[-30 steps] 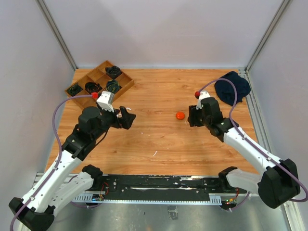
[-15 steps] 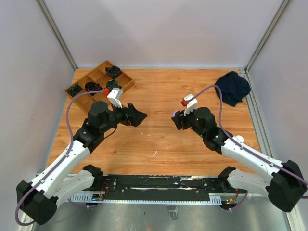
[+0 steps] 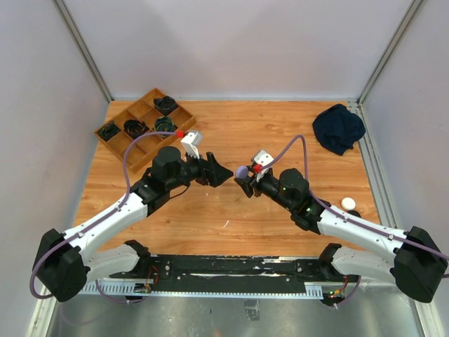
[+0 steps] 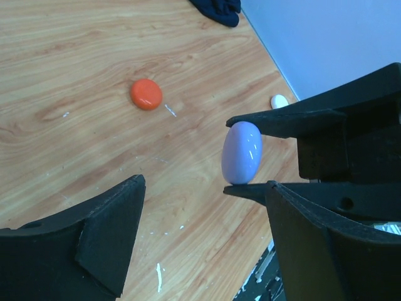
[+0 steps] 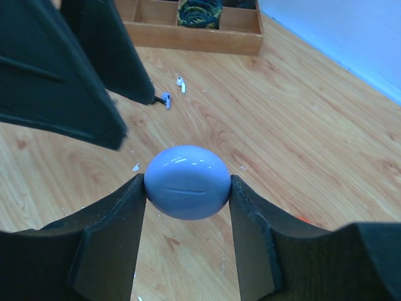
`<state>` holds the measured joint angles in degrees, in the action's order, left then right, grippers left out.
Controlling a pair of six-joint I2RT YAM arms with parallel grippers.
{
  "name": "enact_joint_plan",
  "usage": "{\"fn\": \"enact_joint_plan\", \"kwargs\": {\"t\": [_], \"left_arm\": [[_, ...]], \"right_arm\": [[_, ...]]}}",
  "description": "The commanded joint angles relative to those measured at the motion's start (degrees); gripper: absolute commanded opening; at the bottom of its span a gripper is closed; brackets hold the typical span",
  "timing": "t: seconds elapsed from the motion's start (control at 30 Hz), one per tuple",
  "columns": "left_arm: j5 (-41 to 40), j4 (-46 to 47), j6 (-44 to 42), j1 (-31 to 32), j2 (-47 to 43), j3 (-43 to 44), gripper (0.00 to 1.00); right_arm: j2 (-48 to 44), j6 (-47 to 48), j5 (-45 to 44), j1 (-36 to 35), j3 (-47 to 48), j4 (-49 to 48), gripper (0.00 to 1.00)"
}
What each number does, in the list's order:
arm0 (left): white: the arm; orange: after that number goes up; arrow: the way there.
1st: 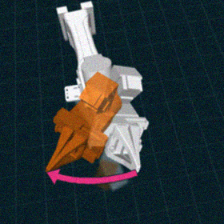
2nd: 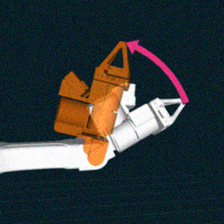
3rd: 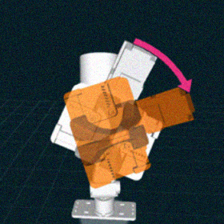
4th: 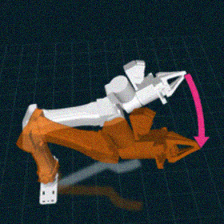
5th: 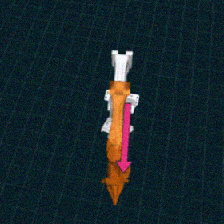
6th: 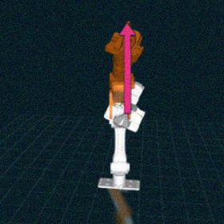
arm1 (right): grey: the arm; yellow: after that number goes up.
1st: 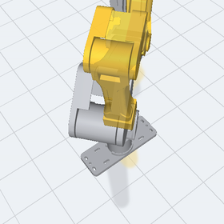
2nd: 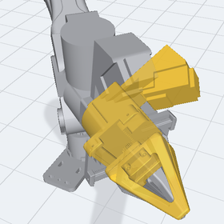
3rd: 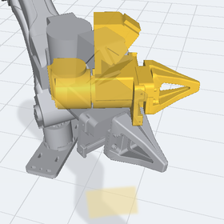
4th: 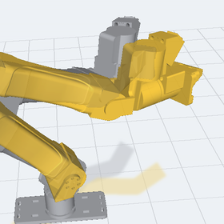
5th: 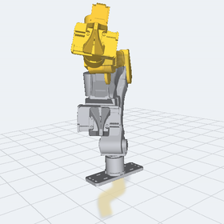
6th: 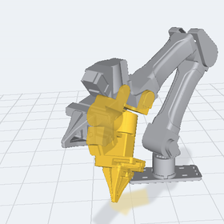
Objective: Insert the wireless bluetooth earbuds into the charging case
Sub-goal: Pick up the charging case at the center of the board.
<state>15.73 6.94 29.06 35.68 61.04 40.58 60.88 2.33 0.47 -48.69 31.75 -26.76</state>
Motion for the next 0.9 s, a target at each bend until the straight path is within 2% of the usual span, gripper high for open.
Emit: {"fn": "enact_joint_plan", "kwargs": {"t": [0.0, 0.3, 0.63, 0.87], "left_arm": [[0.53, 3.53, 0.18, 1.41, 1.72, 2.56, 0.8], [0.18, 4.35, -0.76, 3.11, 3.22, 2.84, 0.7], [-0.65, 4.73, -0.93, 4.95, 5.43, 3.44, 0.53], [-1.95, 3.6, -2.81, 6.79, 7.36, 4.69, 0.49]], "right_arm": [[1.07, 3.07, 1.15, -2.26, -0.41, -5.73, 0.44], [2.13, 4.38, 1.36, -3.87, 0.46, -6.09, 0.44], [2.19, 4.97, 0.76, -4.14, 0.55, -6.02, 0.44], [2.52, 5.19, 0.76, -4.14, 0.69, -6.15, 0.44]]}}
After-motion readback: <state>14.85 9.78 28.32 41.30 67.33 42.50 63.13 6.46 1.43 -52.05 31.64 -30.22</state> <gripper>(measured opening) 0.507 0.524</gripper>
